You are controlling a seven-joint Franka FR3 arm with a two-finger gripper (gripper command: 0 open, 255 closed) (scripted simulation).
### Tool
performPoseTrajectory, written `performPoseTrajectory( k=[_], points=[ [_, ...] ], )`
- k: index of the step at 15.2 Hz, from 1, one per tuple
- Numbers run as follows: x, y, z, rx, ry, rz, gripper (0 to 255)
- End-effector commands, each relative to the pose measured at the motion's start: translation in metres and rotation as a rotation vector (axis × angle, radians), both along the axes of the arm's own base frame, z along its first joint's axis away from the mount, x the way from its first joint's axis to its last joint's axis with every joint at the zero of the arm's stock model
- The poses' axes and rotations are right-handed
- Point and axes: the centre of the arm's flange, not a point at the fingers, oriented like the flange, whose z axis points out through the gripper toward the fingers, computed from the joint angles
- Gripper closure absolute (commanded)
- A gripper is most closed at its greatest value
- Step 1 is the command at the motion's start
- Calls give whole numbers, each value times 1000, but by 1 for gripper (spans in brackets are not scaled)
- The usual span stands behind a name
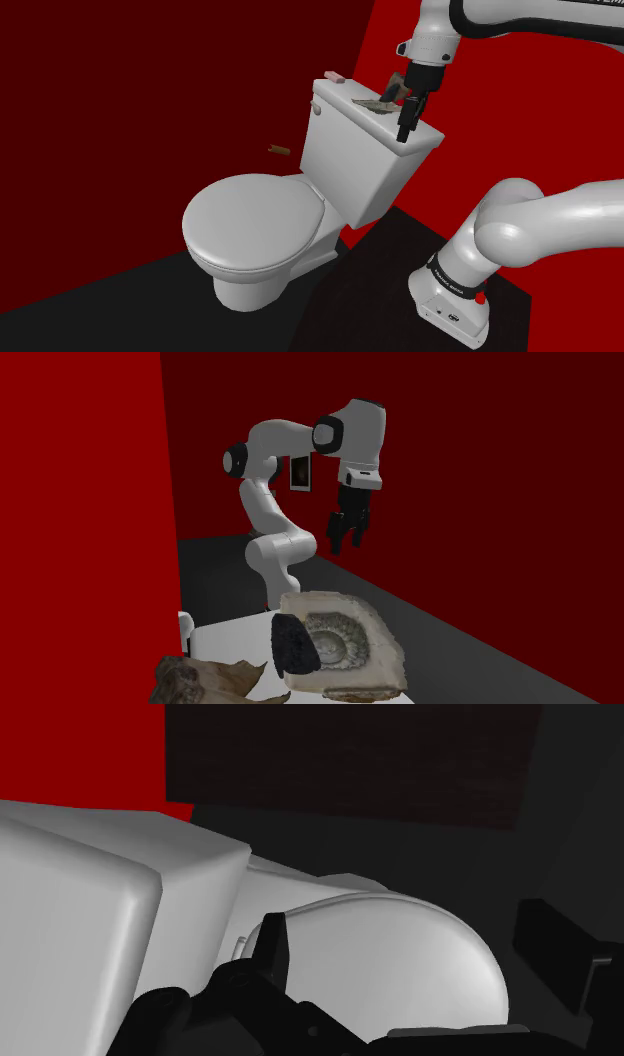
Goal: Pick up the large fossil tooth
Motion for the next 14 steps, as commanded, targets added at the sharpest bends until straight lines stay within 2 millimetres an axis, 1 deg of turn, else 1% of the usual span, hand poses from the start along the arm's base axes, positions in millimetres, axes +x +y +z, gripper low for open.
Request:
performPoseTrajectory(
  k=[1,5,8,14],
  points=[
    [0,0,0,0,0,0,0],
    [34,-35,-3,13,-59,-150,0],
    [56,-64,-5,23,-104,-263,0],
    [90,-128,-7,44,-193,-488,0]
  ],
)
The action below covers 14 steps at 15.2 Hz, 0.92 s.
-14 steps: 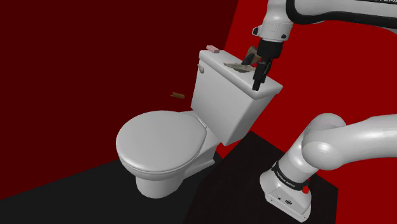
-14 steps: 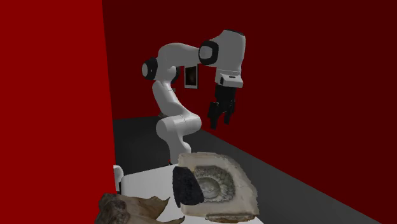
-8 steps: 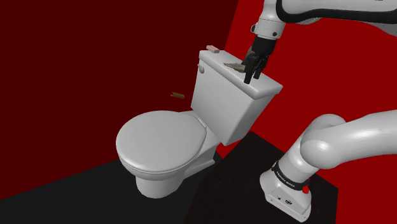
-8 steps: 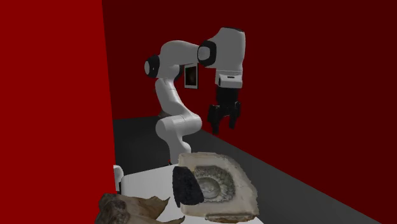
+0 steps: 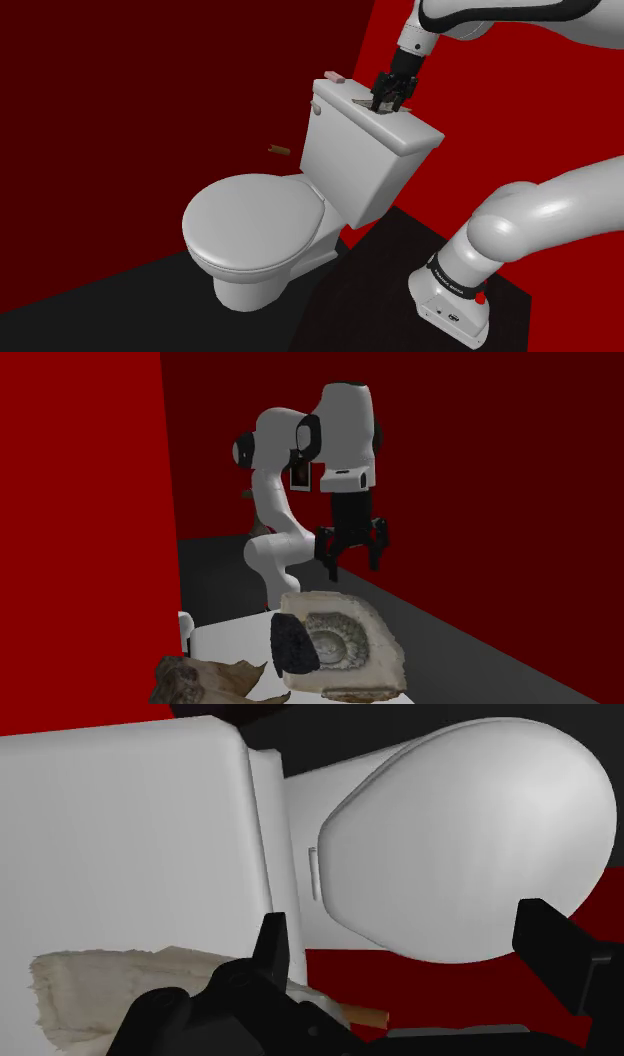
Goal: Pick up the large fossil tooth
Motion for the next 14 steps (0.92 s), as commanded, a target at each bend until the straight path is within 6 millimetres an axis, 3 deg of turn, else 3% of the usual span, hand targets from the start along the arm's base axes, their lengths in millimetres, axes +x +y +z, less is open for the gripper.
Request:
performPoseTrajectory(
  k=[1,8,14],
  points=[
    [10,-23,0,6,-31,-78,0],
    [27,-106,-1,29,-135,-340,0],
    [24,-179,-3,50,-224,-566,0]
  ],
)
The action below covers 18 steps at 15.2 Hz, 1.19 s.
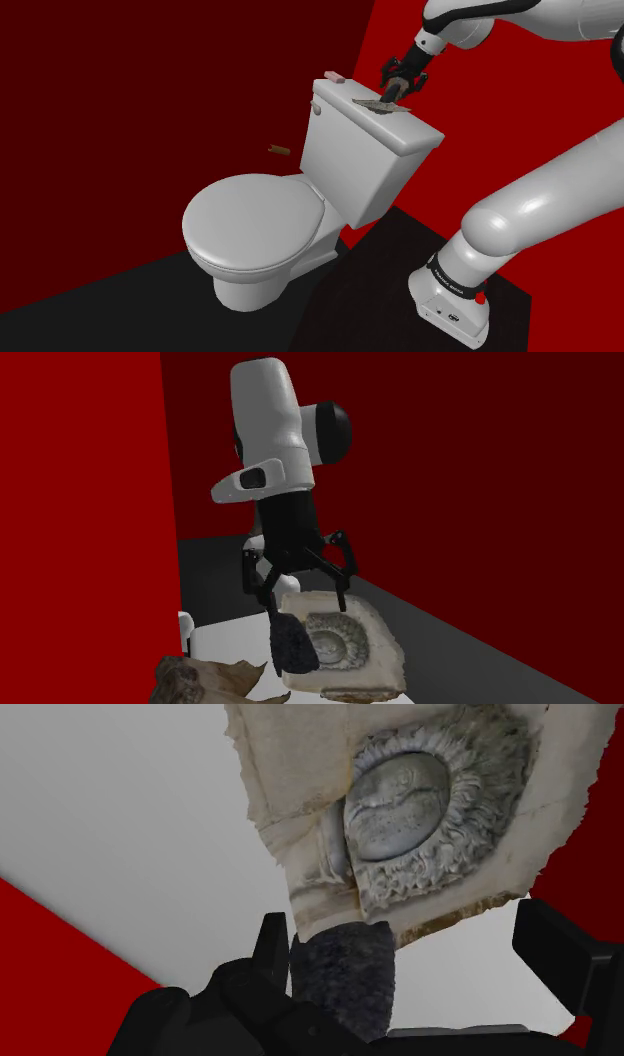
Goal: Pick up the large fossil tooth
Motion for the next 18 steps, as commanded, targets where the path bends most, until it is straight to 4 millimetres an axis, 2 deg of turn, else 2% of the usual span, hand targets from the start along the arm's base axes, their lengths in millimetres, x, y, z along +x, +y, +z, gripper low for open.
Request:
performPoseTrajectory(
  k=[1,6,13,15,16,18],
  points=[
    [-5,-23,0,6,-31,-77,0],
    [-21,-79,-3,22,-102,-257,0],
    [-21,-79,-40,22,-102,-257,0],
    [-21,-79,-43,22,-102,-257,0],
    [-21,-79,-42,22,-102,-257,255],
    [-20,-75,-43,22,-103,-257,255]
  ],
)
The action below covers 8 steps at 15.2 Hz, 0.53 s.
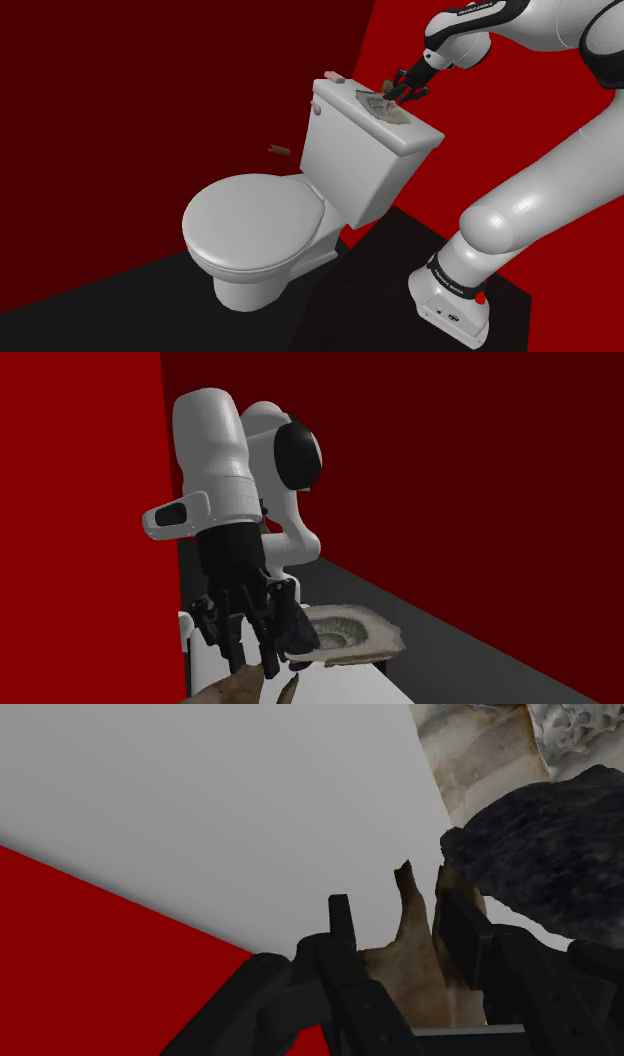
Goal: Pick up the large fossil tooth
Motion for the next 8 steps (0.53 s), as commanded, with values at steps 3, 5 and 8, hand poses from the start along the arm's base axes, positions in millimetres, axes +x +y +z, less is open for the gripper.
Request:
performPoseTrajectory(
  k=[3,5,8],
  points=[
    [-2,-2,-6,7,8,-8,255],
    [-2,-1,-6,7,8,-8,255],
    [-3,-6,0,8,9,-8,255]
  ],
)
